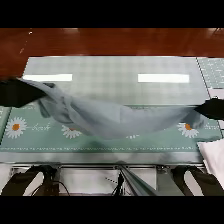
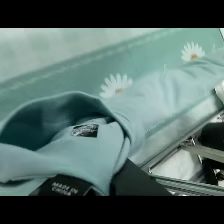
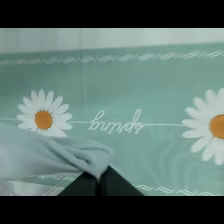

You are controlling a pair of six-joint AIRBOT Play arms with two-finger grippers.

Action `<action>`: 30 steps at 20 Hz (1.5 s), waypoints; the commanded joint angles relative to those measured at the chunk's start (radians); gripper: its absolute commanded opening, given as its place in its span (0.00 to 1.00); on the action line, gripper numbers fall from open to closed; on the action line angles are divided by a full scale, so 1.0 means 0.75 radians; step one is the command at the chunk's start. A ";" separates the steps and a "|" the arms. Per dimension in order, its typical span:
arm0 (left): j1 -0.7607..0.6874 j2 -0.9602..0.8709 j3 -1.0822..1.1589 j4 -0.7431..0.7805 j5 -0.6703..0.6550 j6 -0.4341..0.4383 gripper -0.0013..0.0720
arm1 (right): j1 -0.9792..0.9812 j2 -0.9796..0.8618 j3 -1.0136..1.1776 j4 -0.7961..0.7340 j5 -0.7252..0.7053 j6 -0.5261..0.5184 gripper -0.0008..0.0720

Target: Fold the shirts.

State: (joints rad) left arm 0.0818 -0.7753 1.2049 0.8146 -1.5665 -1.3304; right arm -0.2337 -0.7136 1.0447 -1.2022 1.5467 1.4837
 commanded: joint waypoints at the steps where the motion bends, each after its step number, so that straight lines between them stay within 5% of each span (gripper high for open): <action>1: -0.180 -0.013 -0.359 -0.004 0.305 0.050 0.06 | 0.000 -0.154 -0.095 0.053 -0.223 -0.041 0.03; 8: -0.331 -0.192 -0.629 -0.004 0.650 0.053 0.07 | 0.000 -0.609 -0.095 0.070 -0.462 -0.023 0.04; 9: -0.336 -0.228 -0.629 -0.006 0.656 0.064 0.07 | 0.000 -0.658 -0.095 0.091 -0.463 -0.028 0.17; 10: -0.341 -0.258 -0.628 -0.005 0.657 0.080 0.07 | -0.001 -0.688 -0.095 0.143 -0.459 -0.070 0.62; 11: -0.341 -0.285 -0.628 -0.005 0.657 0.088 0.07 | 0.000 -0.697 -0.095 0.209 -0.448 -0.126 0.82; 19: -0.341 -0.328 -0.628 -0.005 0.658 0.124 0.07 | 0.096 -0.478 -0.267 0.278 -0.257 -0.127 0.82; 25: -0.342 -0.327 -0.628 -0.005 0.657 0.124 0.07 | 0.437 -0.449 -0.714 0.756 -0.726 -0.099 0.82; 30: -0.342 -0.327 -0.628 -0.005 0.645 0.124 0.07 | 0.762 -0.462 -0.735 0.761 -1.062 0.148 0.85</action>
State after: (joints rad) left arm -0.1745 -1.0199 0.7341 0.8108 -1.0771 -1.2381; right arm 0.2150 -1.0550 0.5205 -0.6689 0.9077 1.4914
